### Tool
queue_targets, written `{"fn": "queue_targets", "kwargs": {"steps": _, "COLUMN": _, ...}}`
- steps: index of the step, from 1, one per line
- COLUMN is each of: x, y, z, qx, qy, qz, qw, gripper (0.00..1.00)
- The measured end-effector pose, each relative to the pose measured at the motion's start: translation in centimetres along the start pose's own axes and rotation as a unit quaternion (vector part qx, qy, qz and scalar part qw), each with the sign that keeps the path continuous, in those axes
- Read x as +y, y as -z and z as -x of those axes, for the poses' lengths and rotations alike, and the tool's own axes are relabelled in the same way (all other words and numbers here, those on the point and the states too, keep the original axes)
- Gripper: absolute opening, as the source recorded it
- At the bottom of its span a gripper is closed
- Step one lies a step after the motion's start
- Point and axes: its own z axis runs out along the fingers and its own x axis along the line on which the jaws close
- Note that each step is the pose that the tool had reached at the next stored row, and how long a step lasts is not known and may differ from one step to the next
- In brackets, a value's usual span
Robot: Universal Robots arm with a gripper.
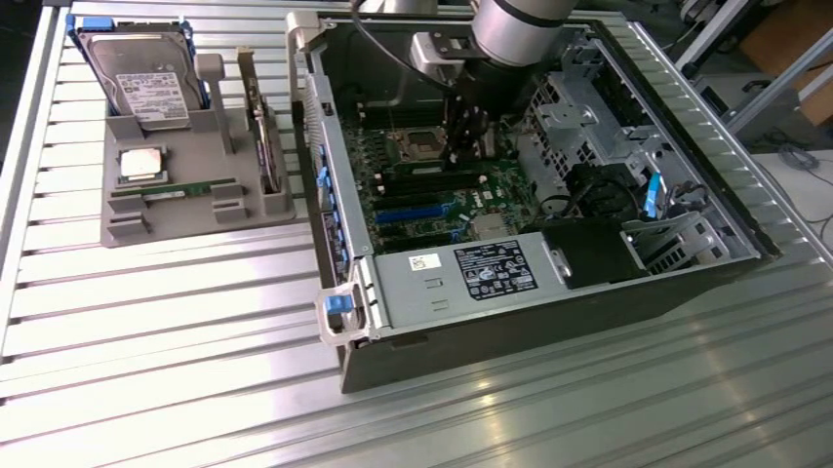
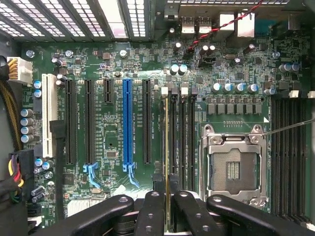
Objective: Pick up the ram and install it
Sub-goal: 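Insert the ram into the slot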
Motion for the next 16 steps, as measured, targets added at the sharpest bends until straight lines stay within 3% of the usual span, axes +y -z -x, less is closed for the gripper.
{"fn": "queue_targets", "kwargs": {"steps": 8, "x": 0.26, "y": -0.58, "z": 0.0, "qx": 0.0009, "qy": 0.000, "qz": 0.0000, "qw": 1.0000, "gripper": 0.14}}
{"fn": "queue_targets", "kwargs": {"steps": 12, "x": 0.24, "y": -0.94, "z": 0.0, "qx": 0.0048, "qy": 0.000, "qz": 0.0000, "qw": 1.0000, "gripper": 0.14}}
{"fn": "queue_targets", "kwargs": {"steps": 16, "x": 0.22, "y": -1.13, "z": 0.0, "qx": 0.0062, "qy": 0.000, "qz": -0.0001, "qw": 1.0000, "gripper": 0.14}}
